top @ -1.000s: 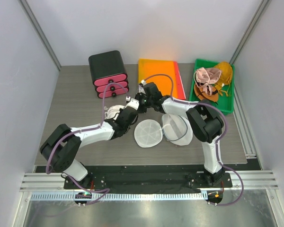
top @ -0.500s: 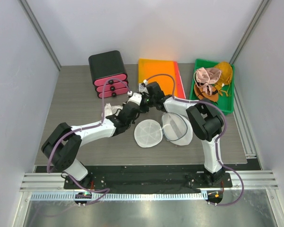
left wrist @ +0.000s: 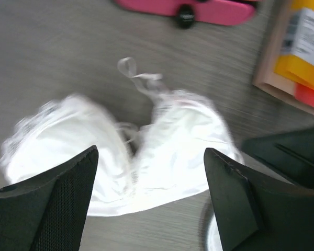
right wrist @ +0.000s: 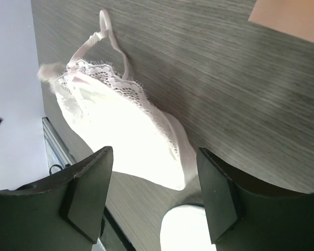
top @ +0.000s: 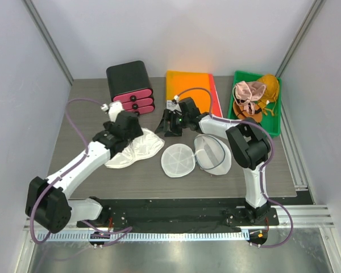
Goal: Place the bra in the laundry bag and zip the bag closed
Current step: Adjust the bra at the center of the board.
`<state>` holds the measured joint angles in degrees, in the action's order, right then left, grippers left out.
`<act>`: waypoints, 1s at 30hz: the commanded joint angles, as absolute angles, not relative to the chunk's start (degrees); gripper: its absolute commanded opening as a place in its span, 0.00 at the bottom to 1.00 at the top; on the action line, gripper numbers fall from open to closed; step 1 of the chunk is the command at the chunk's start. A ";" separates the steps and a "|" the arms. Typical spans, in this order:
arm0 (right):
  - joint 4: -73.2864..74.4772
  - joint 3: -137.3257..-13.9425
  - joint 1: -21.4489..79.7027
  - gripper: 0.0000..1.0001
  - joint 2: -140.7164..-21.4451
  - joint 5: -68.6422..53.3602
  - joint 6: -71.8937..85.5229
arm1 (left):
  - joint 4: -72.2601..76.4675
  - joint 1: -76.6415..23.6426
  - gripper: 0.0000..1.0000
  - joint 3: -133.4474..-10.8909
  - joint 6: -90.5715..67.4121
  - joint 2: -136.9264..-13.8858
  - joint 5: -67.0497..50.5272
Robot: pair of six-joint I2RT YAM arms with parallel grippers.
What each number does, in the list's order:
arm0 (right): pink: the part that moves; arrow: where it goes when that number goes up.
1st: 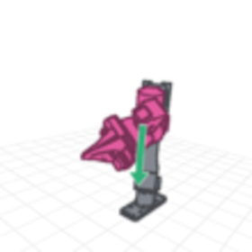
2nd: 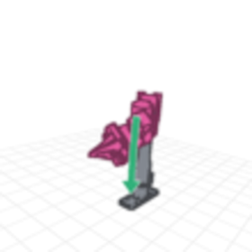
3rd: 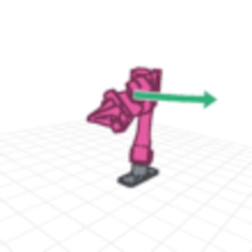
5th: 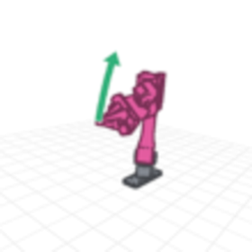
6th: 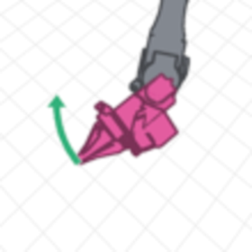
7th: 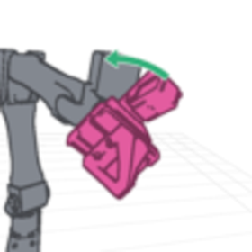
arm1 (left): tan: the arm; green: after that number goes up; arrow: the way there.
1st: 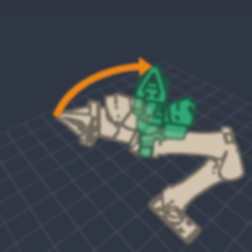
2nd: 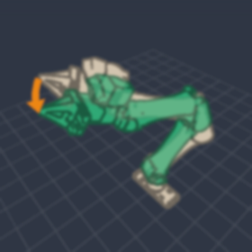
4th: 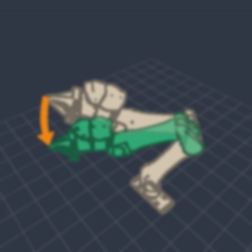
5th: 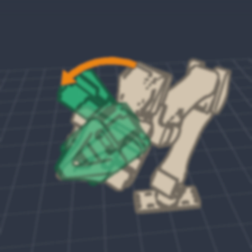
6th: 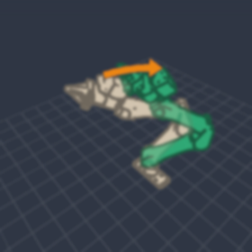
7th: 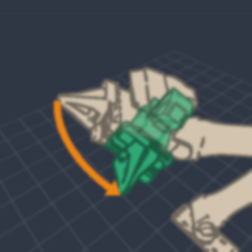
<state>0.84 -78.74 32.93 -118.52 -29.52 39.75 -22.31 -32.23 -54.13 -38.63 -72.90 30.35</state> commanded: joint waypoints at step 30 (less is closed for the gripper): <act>-4.31 -75.94 34.54 0.79 -113.91 -33.66 38.76 | -6.15 7.29 0.71 -16.88 -66.53 -53.52 5.45</act>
<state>-1.41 -75.96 34.39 -115.83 -32.60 38.13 -12.25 6.92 -17.82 -66.63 -51.86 6.96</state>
